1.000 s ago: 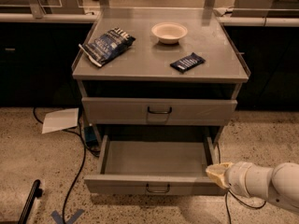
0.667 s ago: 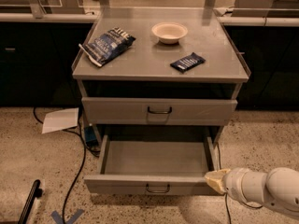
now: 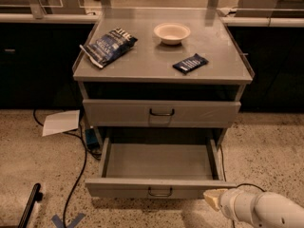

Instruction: Close middle drawer

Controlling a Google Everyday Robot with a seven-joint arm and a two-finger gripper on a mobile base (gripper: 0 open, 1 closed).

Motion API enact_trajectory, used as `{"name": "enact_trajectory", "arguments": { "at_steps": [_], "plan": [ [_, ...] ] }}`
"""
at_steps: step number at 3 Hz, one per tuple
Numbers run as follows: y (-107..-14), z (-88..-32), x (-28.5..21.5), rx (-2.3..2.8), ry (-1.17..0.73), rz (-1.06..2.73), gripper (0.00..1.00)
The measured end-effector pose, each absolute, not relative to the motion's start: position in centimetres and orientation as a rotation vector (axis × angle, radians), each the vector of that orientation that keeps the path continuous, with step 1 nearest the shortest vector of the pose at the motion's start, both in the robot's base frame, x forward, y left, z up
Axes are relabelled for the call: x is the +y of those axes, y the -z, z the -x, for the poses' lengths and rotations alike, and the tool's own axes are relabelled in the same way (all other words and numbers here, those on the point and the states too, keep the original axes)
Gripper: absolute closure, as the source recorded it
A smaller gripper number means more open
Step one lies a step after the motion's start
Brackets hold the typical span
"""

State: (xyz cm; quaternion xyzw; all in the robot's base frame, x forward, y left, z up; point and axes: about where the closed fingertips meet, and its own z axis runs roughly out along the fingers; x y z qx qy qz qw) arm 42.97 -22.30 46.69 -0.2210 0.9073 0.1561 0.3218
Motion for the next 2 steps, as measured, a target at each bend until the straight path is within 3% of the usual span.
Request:
{"name": "enact_trajectory", "arguments": {
  "at_steps": [2],
  "plan": [
    [-42.2,-44.5,-19.5,2.367,-0.443,0.552,1.0]
  ]
}}
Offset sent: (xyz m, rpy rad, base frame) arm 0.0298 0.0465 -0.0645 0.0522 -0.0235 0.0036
